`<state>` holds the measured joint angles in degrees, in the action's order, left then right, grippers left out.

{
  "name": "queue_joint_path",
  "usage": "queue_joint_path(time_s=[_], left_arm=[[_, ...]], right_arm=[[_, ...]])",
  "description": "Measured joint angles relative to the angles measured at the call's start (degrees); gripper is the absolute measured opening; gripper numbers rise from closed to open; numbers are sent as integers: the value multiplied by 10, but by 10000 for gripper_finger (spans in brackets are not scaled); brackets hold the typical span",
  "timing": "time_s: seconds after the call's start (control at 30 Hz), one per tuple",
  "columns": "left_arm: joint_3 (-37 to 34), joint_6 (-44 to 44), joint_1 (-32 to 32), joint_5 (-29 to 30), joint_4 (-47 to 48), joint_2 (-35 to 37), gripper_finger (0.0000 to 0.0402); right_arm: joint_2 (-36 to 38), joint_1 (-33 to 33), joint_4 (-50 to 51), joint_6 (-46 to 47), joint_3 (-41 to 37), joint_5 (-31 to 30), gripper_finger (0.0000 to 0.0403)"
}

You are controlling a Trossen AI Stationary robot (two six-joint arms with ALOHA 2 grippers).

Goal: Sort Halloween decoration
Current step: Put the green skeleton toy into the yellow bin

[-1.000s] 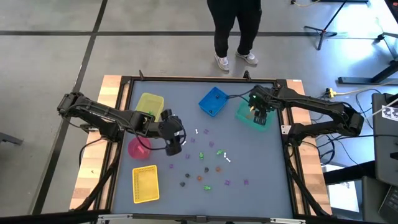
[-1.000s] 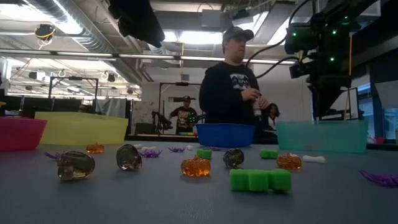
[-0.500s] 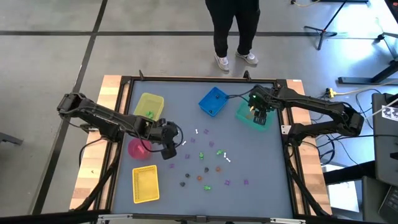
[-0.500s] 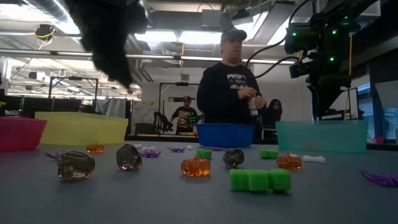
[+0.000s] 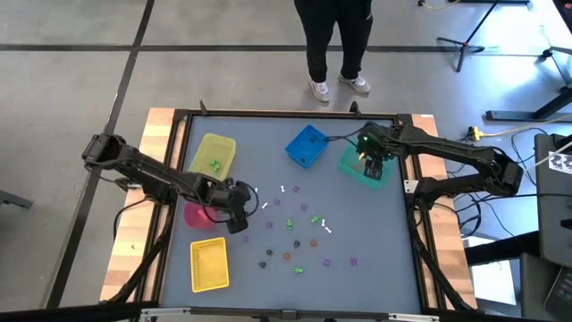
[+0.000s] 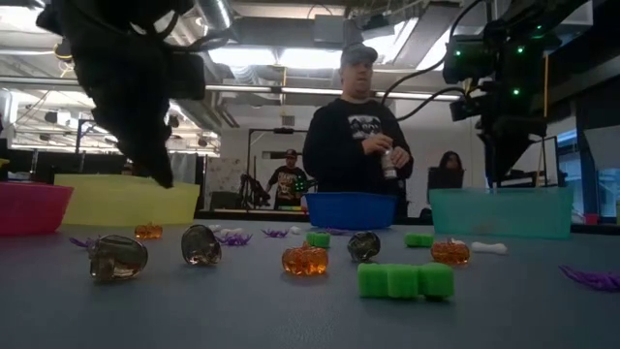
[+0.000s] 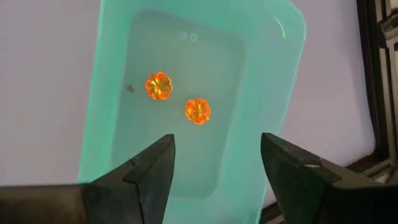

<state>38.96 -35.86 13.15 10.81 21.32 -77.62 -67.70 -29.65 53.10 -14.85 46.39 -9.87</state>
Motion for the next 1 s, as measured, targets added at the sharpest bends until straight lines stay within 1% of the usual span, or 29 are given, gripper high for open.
queue_joint_path(time_s=[0.1,0.23,0.33,0.53,0.63,0.73,0.87,1.0], left_arm=[[-14,11,0,9,-92,0,180],[-16,67,0,32,-187,0,180],[-16,105,-1,61,-263,-6,180],[-16,149,-18,61,-405,-65,180],[5,169,-23,46,-421,-109,180],[44,216,-24,27,-422,-155,180],[101,286,-26,-15,-420,-215,180],[150,320,-38,-63,-411,-257,180]], right_arm=[[0,0,-11,0,0,5,237],[0,0,-29,0,0,5,237],[0,0,-40,0,0,5,237],[0,0,-42,0,0,5,237],[0,0,-46,0,0,5,237],[0,0,-60,0,0,5,237],[0,0,-72,0,0,6,237],[0,0,-72,0,0,9,237]])
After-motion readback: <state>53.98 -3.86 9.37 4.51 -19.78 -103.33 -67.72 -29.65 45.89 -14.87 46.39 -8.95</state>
